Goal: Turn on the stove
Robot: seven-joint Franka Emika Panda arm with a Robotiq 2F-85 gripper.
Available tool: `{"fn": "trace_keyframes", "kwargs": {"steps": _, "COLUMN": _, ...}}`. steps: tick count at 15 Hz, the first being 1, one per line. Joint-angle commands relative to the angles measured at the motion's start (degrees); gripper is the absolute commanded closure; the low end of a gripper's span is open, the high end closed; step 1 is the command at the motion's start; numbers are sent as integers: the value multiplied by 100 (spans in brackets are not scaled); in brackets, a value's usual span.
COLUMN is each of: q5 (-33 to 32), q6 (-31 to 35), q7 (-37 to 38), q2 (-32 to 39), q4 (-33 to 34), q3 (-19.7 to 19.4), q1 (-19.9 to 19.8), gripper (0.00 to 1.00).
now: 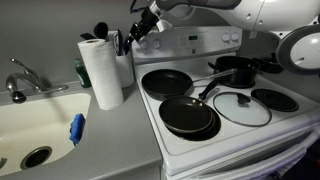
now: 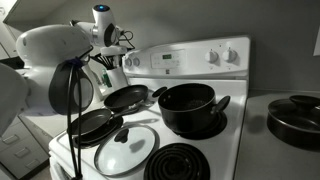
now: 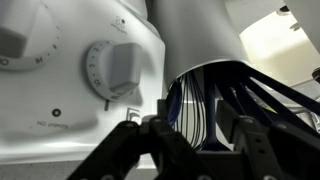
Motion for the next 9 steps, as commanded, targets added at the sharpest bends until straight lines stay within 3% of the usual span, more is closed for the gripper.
{"fn": "trace_keyframes", "kwargs": {"steps": 1, "q5": -89, "q6": 66, "q7": 40, "q2": -151, "q4": -154, "q3": -88, "q1": -20, "gripper": 76}}
{"fn": "trace_keyframes", "kwargs": {"steps": 4, "q5": -137, "q6": 150, "q7": -5, "q2": -141, "q4": -162, "q3": -139, "q1": -44, "gripper": 97}}
{"fn": "trace_keyframes", "kwargs": {"steps": 5, "q5": -163, "q6": 184, "q7": -32, "q2": -141, "q4": -167, "q3": -165, "q1": -56, "gripper": 100}}
{"fn": "trace_keyframes", "kwargs": {"steps": 9, "q5": -283, "q6": 309, "q7": -18, "q2": -160, "q4": -191, "q3": -304, "q1": -52, "gripper": 100}}
